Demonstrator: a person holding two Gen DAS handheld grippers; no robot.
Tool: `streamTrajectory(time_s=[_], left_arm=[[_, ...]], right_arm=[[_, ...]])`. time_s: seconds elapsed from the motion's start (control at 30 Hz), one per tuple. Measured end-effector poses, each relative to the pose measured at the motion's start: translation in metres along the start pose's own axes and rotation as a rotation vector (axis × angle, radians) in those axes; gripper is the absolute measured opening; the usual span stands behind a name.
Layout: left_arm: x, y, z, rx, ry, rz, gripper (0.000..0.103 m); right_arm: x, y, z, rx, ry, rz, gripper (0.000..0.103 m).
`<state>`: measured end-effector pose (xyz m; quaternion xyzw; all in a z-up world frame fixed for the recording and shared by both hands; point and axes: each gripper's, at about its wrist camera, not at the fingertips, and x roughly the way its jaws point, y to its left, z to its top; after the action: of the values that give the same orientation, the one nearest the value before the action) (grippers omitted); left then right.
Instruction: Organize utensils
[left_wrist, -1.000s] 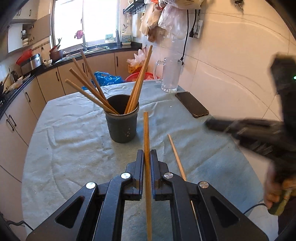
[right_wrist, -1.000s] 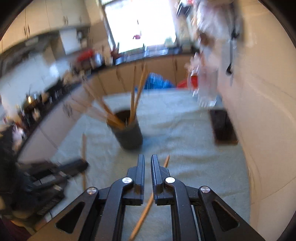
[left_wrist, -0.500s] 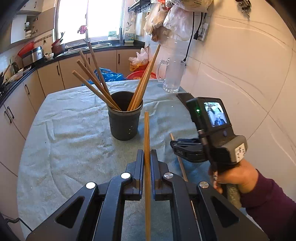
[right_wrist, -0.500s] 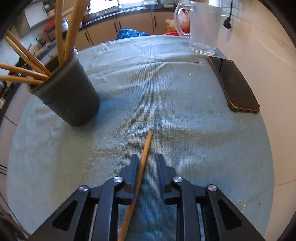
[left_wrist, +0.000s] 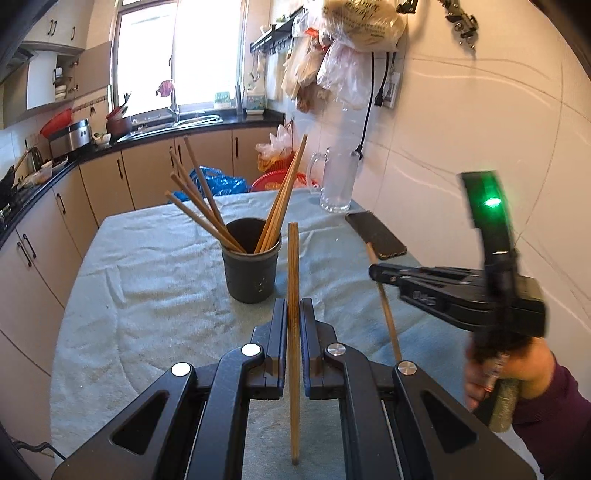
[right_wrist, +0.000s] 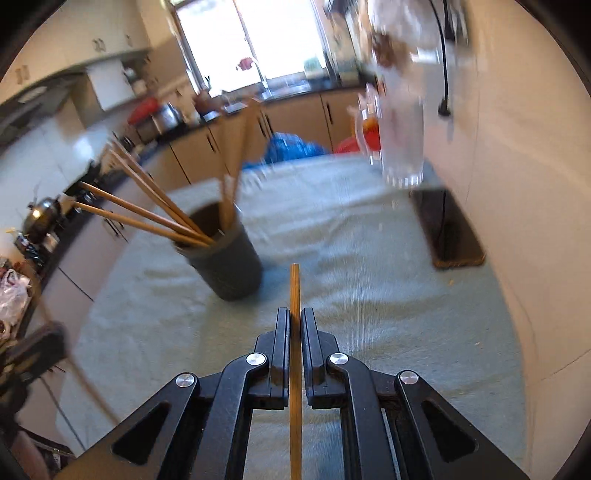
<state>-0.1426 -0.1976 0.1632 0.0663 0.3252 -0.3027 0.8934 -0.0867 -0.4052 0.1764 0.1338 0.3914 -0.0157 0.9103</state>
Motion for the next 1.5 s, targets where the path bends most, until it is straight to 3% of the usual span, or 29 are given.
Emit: streamTrajectory(time_s=[0.23,0.77,1.17,1.5], left_arm=[[-0.021,-0.006,0.0,-0.006,-0.04,-0.001,0.006],[-0.033,0.006,0.025,-0.032,-0.076,-0.006,0.006],[-0.042,0.025,0.076,-0.063,-0.147,-0.011,0.006],[-0.032,0.041,0.144,-0.087,-0.266,0.063,0.006]], right_arm=[[-0.053,0.014,0.001,-0.047,-0.119,0.021,0.006],[-0.083,0.03,0.017,-0.091,-0.21,0.024,0.006],[-0.092,0.054,0.062,-0.153,-0.274,0.027,0.006],[-0.094,0.085,0.124,-0.169,-0.351,0.056,0.006]])
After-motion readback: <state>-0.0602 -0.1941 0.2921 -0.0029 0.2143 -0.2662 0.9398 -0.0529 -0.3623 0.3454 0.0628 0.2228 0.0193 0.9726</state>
